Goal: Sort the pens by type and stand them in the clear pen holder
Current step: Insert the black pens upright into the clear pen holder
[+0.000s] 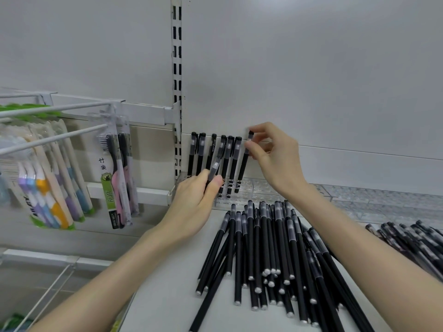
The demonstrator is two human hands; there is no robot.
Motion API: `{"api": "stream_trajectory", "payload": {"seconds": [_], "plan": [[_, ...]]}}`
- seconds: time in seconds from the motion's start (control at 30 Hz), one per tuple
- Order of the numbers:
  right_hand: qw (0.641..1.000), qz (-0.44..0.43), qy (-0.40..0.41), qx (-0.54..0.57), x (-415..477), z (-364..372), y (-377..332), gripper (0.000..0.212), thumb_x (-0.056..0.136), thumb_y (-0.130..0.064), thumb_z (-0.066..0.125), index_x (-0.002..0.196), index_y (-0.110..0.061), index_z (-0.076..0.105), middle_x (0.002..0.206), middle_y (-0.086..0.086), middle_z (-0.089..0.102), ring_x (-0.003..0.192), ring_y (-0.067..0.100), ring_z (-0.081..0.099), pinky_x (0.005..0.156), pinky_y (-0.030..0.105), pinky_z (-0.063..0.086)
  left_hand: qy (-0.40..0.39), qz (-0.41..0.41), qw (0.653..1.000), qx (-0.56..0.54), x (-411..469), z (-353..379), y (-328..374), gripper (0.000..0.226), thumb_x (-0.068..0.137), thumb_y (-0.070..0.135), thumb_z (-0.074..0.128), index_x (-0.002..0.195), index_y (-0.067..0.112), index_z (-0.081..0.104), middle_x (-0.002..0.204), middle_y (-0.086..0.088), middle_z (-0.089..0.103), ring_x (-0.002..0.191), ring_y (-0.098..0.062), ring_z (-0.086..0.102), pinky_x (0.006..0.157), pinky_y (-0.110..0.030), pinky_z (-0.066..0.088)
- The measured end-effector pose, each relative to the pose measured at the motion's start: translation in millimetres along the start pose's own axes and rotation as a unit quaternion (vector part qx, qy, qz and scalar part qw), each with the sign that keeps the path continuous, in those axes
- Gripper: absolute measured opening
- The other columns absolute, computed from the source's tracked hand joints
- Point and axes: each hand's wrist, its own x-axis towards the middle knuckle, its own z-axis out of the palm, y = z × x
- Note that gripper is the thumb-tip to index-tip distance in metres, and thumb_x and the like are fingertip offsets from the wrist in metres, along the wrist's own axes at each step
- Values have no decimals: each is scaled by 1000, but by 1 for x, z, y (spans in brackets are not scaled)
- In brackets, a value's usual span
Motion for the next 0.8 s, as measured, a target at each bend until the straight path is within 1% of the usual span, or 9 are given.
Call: {"api": "stream_trajectory", "payload": {"seconds": [0.2,0.27,0.33,0.4,0.47,0.53,0.63,0.73,0.8], "plan": [[998,1,-29,-47,-2,6,4,18,87,-14,66,104,-15,63,85,4,64,76,24,63,78,47,52,-8,-5,1000,19,2,0,1,75,85,62,17,101,-1,55,97,-17,65,93,-28,58,88,-48,44],[998,6,-29,-62,-4,6,4,19,88,-17,65,108,-17,63,88,3,63,76,21,63,79,44,52,-13,-5,1000,22,3,0,2,74,87,62,18,101,-2,55,97,-18,65,94,-29,58,89,-48,44],[997,7,-11,-80,-7,3,-2,23,90,-23,64,112,-18,63,91,0,62,75,15,59,78,36,51,-17,-6,1000,23,4,-1,4,69,90,56,21,101,-3,54,98,-20,65,94,-31,58,90,-48,43],[999,17,1,-34,-11,-3,-12,23,89,-26,64,111,-17,64,89,-4,62,72,9,57,72,25,48,-18,-9,999,25,5,-1,5,65,90,52,22,100,-3,54,97,-20,65,94,-31,58,90,-48,42],[998,38,-41,31,-17,-8,-24,21,89,-27,65,106,-16,67,90,-6,66,78,8,61,72,21,49,-18,-5,999,29,7,-1,7,63,90,52,22,99,-1,55,95,-18,66,92,-29,59,90,-47,43],[991,53,-94,75,-23,-10,-34,20,86,-27,68,103,-15,69,91,-5,68,82,6,62,76,21,50,-17,10,999,43,7,0,10,57,94,50,24,95,2,54,89,-15,65,87,-27,59,86,-44,43],[987,63,-107,105,-26,-10,-40,19,81,-27,73,96,-16,71,86,-8,67,78,4,58,77,25,50,-12,29,998,61,6,2,21,40,102,36,29,91,6,53,77,-9,61,78,-20,54,75,-36,37],[984,88,-100,116,-26,-11,-39,18,80,-26,75,95,-16,70,81,-7,66,74,8,56,73,27,48,-15,42,997,62,7,5,30,34,102,32,30,92,10,53,78,-5,61,79,-15,53,79,-34,35],[979,105,-107,139,-26,-12,-39,13,81,-22,74,89,-13,70,76,0,66,69,9,54,69,29,47,-19,51,996,67,8,6,31,32,101,32,31,90,11,53,76,-3,59,79,-15,52,78,-34,33]]}}
